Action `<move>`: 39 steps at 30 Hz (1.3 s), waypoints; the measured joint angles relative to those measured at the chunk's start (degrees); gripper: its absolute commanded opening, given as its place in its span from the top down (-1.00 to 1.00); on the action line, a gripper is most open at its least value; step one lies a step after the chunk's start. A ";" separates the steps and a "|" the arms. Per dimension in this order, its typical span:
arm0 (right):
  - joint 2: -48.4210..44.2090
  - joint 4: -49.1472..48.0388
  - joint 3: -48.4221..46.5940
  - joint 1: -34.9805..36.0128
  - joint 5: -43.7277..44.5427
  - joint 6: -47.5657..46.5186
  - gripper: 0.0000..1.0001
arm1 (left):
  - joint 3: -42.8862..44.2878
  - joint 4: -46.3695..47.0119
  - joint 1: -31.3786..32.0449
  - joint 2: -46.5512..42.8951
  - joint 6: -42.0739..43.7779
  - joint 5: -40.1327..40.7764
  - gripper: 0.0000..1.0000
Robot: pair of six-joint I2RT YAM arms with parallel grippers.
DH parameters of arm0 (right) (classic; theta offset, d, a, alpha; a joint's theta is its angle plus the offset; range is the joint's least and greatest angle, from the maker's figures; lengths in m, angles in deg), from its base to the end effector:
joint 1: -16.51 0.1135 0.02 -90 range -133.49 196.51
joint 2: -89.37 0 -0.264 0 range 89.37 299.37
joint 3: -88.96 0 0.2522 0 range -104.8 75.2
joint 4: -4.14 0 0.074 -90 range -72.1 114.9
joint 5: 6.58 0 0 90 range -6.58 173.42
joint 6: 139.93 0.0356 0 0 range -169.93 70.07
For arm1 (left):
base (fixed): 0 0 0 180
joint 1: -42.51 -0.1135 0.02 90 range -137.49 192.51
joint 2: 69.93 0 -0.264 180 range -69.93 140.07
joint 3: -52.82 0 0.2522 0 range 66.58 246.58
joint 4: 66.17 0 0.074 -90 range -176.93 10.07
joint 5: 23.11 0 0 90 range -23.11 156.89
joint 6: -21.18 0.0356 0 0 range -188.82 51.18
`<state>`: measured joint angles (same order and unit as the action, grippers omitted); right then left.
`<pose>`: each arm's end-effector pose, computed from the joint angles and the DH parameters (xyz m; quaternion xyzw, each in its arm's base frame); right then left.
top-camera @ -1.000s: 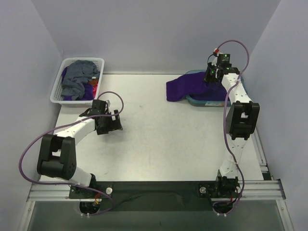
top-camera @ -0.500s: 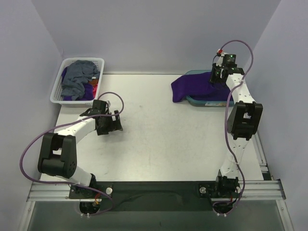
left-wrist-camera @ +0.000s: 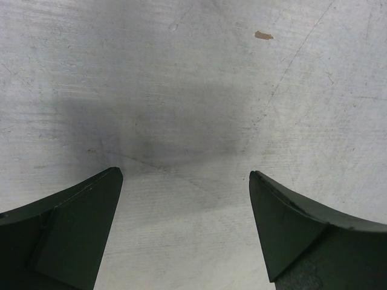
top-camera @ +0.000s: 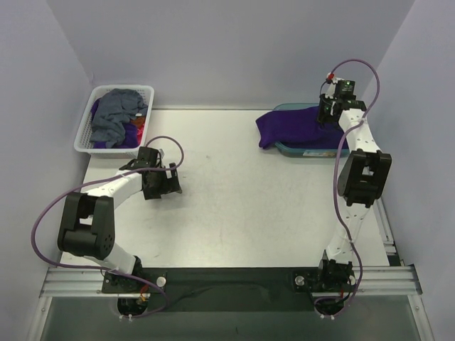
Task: Fold and stack the towels
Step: Neatly place the folded towel into the bin
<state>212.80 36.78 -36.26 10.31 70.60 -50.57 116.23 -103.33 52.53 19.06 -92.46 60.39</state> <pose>0.5087 -0.0473 0.2860 -0.0131 0.8659 0.0677 0.4954 0.2878 -0.0549 0.1713 -0.1018 0.9650 -0.1209 0.2092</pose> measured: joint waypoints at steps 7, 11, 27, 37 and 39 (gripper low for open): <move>0.00 0.02 0.00 -0.83 1.03 -1.09 1.00 | 0.00 0.02 0.00 0.11 0.00 -0.11 -0.95; 0.00 0.04 0.00 -1.33 1.95 -1.18 1.00 | 0.00 0.02 0.00 0.28 0.00 -0.33 -0.95; -0.04 0.00 0.00 -2.93 3.45 -1.55 1.00 | 0.37 0.02 0.00 0.92 0.02 -0.92 -0.95; -1.01 -0.02 0.00 -4.28 3.41 -1.64 1.00 | 0.48 0.02 0.00 1.03 0.02 -1.33 -0.95; -1.31 -0.02 -0.09 -4.33 3.39 -1.81 1.00 | 0.52 0.02 0.00 1.03 0.02 -1.38 -0.95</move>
<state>211.49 36.75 -36.34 5.98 73.99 -52.39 116.75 -103.31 52.53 20.09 -92.44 59.01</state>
